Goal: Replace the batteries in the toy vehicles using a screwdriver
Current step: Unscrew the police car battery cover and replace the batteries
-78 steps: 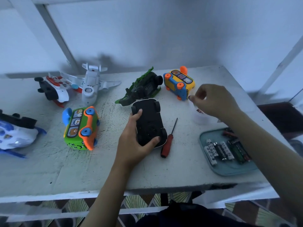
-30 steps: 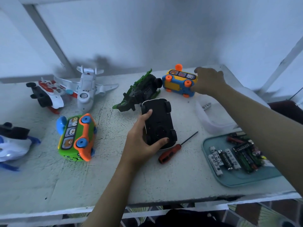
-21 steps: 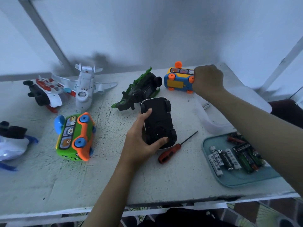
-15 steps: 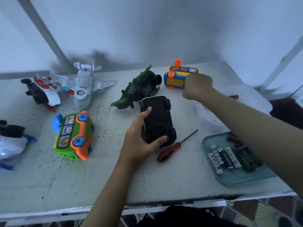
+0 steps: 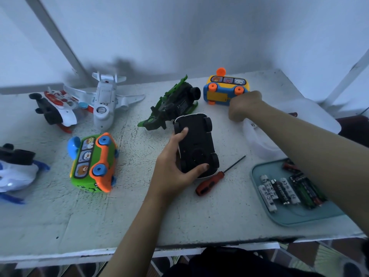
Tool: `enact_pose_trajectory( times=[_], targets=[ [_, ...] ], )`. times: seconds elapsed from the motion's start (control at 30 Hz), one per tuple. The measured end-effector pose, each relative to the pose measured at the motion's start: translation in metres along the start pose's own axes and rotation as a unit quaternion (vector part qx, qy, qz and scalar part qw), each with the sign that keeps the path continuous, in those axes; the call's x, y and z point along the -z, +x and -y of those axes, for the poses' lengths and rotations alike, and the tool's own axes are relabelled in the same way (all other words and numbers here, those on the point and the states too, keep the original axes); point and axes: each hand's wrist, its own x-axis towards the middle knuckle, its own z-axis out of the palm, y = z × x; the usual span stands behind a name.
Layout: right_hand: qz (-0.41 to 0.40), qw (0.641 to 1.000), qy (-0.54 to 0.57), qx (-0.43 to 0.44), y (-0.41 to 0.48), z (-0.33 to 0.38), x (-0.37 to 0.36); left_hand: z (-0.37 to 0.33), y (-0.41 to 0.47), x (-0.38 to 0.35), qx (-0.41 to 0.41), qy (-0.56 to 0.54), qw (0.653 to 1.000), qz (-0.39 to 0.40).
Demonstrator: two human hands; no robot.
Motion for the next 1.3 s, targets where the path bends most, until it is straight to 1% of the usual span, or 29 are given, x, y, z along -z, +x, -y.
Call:
enact_pose_trajectory(
  times=[0.1,0.23,0.43,0.53,0.63,0.67,0.73,0.77,0.83,0.93,1.07,1.3],
  targets=[
    [0.009,0.999,0.031,-0.006,-0.003,-0.003,0.004,0.000,0.001,0.000,0.001,0.002,1.000,0.000],
    [-0.008,0.998,0.063,0.001,-0.001,-0.006,0.003,0.002,0.000,0.000,0.002,0.005,1.000,0.001],
    [-0.114,0.987,0.109,0.031,-0.002,-0.007,-0.001,0.003,0.001,0.000,-0.005,0.004,1.000,-0.002],
    [-0.151,0.972,0.173,0.057,-0.008,-0.010,-0.001,0.002,0.001,0.000,-0.006,0.004,1.000,-0.002],
    [-0.151,0.946,0.280,0.065,-0.018,-0.016,0.003,0.002,0.001,-0.001,-0.008,0.012,1.000,-0.001],
    [-0.149,0.930,0.328,0.069,-0.022,-0.019,0.005,0.003,0.001,-0.002,-0.009,0.017,1.000,-0.003],
    [-0.150,0.887,0.427,0.090,-0.031,-0.022,0.009,0.006,0.002,-0.002,-0.010,0.032,0.999,-0.006],
    [-0.148,0.868,0.461,0.105,-0.036,-0.023,0.011,0.008,0.002,-0.002,-0.009,0.038,0.999,-0.007],
    [-0.135,0.848,0.494,0.140,-0.050,-0.023,0.014,0.011,0.002,-0.003,-0.006,0.041,0.999,-0.005],
    [-0.108,0.843,0.492,0.190,-0.071,-0.017,0.014,0.011,0.002,-0.004,-0.015,0.072,0.997,-0.011],
    [-0.090,0.857,0.450,0.234,-0.090,-0.003,0.008,0.007,0.002,-0.003,-0.028,0.106,0.994,-0.023],
    [-0.116,0.919,0.273,0.261,-0.097,0.022,0.007,0.007,0.003,-0.004,-0.036,0.107,0.993,-0.022]
  ],
)
